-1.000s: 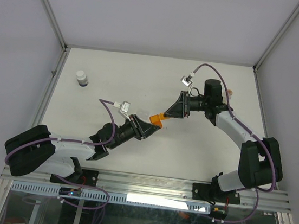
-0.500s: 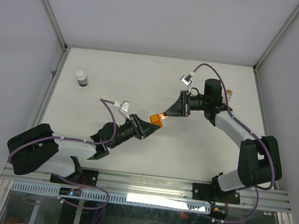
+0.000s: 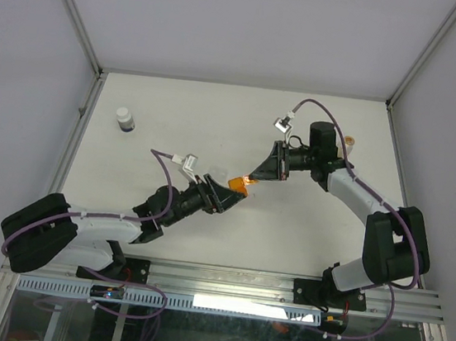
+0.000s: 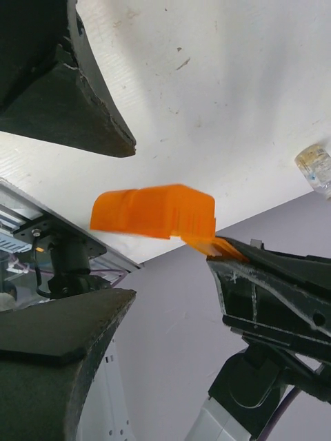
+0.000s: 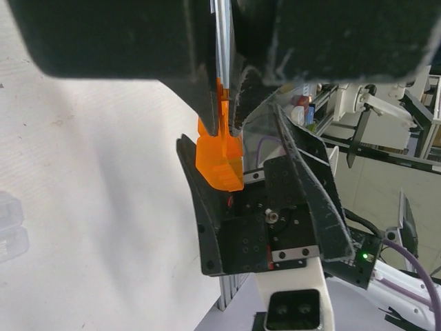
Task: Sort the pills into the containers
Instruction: Open the pill container at the center of the board, then place the pill container at the center of the board.
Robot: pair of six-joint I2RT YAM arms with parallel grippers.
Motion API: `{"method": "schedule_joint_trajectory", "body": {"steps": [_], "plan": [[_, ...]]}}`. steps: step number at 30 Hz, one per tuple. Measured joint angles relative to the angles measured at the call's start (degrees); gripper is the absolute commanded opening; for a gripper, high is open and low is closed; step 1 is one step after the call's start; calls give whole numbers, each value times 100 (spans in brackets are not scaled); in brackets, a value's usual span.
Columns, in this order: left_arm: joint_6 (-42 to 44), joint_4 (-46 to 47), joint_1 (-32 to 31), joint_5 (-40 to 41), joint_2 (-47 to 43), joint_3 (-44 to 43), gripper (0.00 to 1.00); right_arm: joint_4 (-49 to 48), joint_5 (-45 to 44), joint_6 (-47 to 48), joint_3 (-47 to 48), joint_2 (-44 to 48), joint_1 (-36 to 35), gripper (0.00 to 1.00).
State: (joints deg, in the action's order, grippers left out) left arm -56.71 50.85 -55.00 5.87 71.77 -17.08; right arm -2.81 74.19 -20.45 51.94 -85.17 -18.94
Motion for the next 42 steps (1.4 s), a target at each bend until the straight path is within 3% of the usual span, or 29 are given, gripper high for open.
{"method": "schedule_joint_trajectory", "body": {"steps": [5,12,15,23,33,38,42], "plan": [[302,-557,0,-7,-798,162,79,785,-184,839,229,-87,61,0],[1447,-1904,0,81,-2667,393,74,3200,-951,3320,1408,-852,96,0],[1832,-2291,0,249,-3073,396,74,4002,-1241,4144,1633,-1178,90,0],[2356,-2651,35,407,-3097,627,73,5906,-1928,5873,2343,-2295,-162,0],[2505,-2702,37,398,-3051,673,73,6885,-2669,6837,3053,-2837,-719,5],[2549,-2699,37,387,-3005,673,73,7158,-2994,7119,3462,-3156,-970,16],[2570,-2697,37,348,-2999,673,73,7241,-3193,7187,3698,-3320,-1097,30]]}}
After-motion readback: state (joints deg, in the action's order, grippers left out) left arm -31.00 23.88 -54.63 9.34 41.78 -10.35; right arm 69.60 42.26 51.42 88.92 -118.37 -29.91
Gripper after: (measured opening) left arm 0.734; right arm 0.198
